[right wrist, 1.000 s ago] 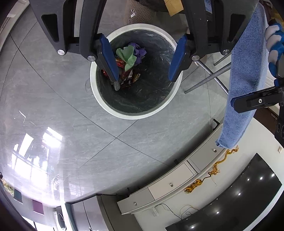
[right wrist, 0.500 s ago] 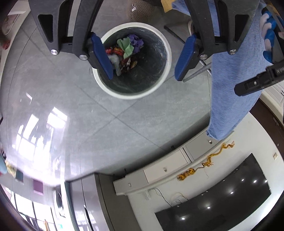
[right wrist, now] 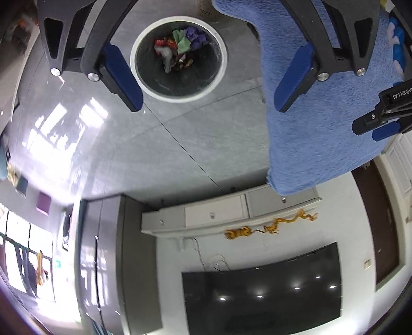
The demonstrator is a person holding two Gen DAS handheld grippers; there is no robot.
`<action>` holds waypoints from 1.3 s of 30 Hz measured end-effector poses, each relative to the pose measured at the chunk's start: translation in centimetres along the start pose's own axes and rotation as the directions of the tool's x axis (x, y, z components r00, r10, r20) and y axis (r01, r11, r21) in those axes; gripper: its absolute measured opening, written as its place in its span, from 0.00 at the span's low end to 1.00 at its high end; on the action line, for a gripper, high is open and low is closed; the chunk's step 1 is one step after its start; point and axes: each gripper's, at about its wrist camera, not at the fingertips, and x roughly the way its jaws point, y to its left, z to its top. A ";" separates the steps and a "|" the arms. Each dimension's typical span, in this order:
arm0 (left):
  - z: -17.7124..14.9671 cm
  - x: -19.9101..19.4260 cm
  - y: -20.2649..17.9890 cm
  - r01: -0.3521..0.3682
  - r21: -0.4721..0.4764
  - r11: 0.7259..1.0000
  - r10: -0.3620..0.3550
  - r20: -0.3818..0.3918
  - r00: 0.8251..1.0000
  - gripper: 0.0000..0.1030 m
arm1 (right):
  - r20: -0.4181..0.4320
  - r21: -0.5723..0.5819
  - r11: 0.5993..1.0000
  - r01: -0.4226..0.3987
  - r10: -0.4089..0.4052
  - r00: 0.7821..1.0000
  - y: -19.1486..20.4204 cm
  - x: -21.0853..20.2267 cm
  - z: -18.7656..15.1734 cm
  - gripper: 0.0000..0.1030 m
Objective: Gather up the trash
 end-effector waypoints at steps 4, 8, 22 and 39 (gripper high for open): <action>0.0 -1.6 0.7 -0.062 0.001 0.998 0.062 0.045 0.997 0.78 | 0.034 -0.041 0.999 -0.021 0.022 0.999 1.9 -0.7 0.4 1.00; 0.0 -3.1 0.8 -0.096 0.008 0.995 0.095 0.076 0.993 0.79 | 0.058 -0.064 0.997 -0.040 0.044 0.997 3.2 -1.3 0.5 1.00; -0.8 -4.4 2.1 -0.158 -0.039 0.987 0.162 0.127 0.979 0.79 | 0.099 -0.096 0.994 -0.052 0.061 0.993 4.9 -2.0 0.5 1.00; -1.1 -4.9 2.4 -0.191 -0.080 0.978 0.202 0.163 0.966 0.99 | 0.171 -0.116 0.993 0.010 0.010 0.985 5.1 -3.5 0.7 1.00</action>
